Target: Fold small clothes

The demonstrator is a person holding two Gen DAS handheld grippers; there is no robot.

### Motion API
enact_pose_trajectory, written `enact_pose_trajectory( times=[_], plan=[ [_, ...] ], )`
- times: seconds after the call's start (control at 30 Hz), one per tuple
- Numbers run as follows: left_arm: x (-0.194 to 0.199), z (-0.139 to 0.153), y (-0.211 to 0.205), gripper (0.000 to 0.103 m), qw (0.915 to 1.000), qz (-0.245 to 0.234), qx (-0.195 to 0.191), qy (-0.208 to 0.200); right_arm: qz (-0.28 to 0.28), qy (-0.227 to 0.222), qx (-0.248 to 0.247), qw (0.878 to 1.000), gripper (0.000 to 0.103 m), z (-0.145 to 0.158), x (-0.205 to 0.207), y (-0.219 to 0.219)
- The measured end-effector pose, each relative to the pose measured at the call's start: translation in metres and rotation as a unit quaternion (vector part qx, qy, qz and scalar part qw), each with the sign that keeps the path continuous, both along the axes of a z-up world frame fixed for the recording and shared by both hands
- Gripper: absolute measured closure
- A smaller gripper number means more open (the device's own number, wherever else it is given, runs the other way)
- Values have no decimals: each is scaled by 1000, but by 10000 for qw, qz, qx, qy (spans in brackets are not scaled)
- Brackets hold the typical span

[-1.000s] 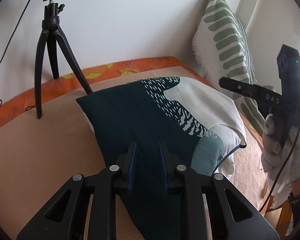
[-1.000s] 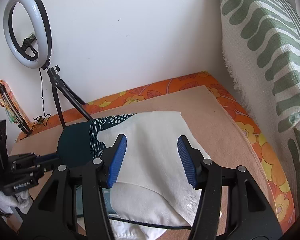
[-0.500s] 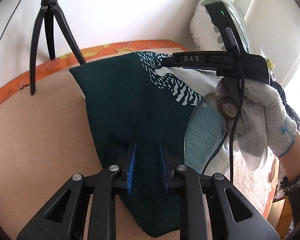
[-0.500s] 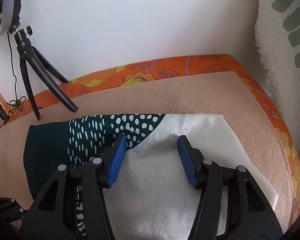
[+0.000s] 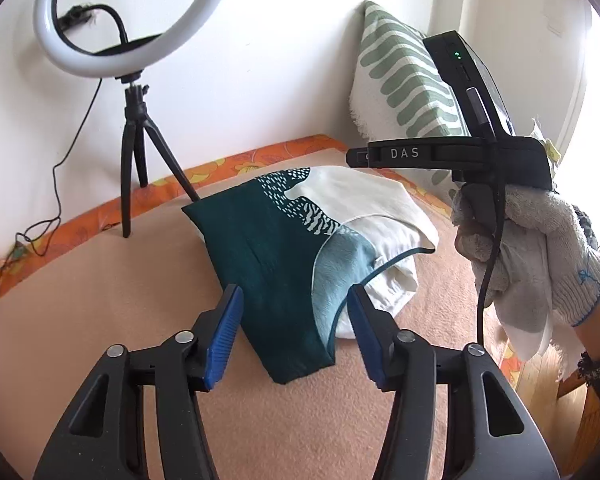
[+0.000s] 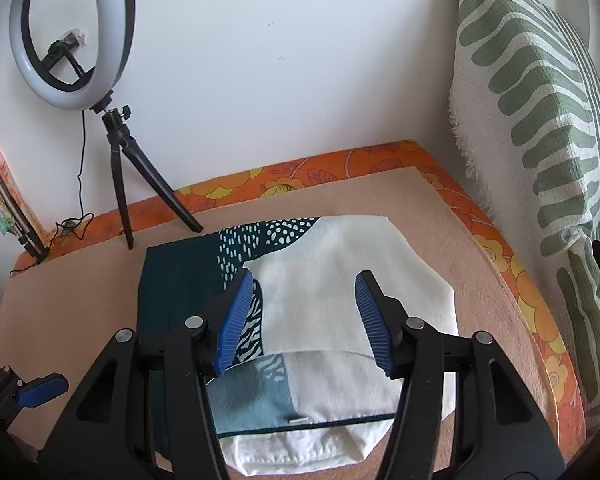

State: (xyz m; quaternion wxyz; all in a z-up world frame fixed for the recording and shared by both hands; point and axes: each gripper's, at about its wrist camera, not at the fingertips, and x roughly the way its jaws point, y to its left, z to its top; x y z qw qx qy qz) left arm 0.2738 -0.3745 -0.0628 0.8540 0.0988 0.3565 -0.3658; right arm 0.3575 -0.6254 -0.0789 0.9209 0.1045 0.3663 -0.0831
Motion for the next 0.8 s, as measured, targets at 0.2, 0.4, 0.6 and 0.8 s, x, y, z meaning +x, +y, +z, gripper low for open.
enact_pose_trajectory(
  times=[0.2,0.4,0.6,0.8],
  plan=[
    [-50,38,31,29,9992,95,-166,-360,11,-193,-188,9996,33,31,-52,36],
    [-94,63,62,22,9976,143,-252,-625,-70,-395,-355,9986,20,54,-101,67],
    [-121,69,91,22,9970,191,-387,-635,-218,-497,-437,9976,15,64,-141,89],
    [-138,70,117,22,9962,309,-435,-686,-439,-601,-750,9944,8,69,-176,113]
  ],
)
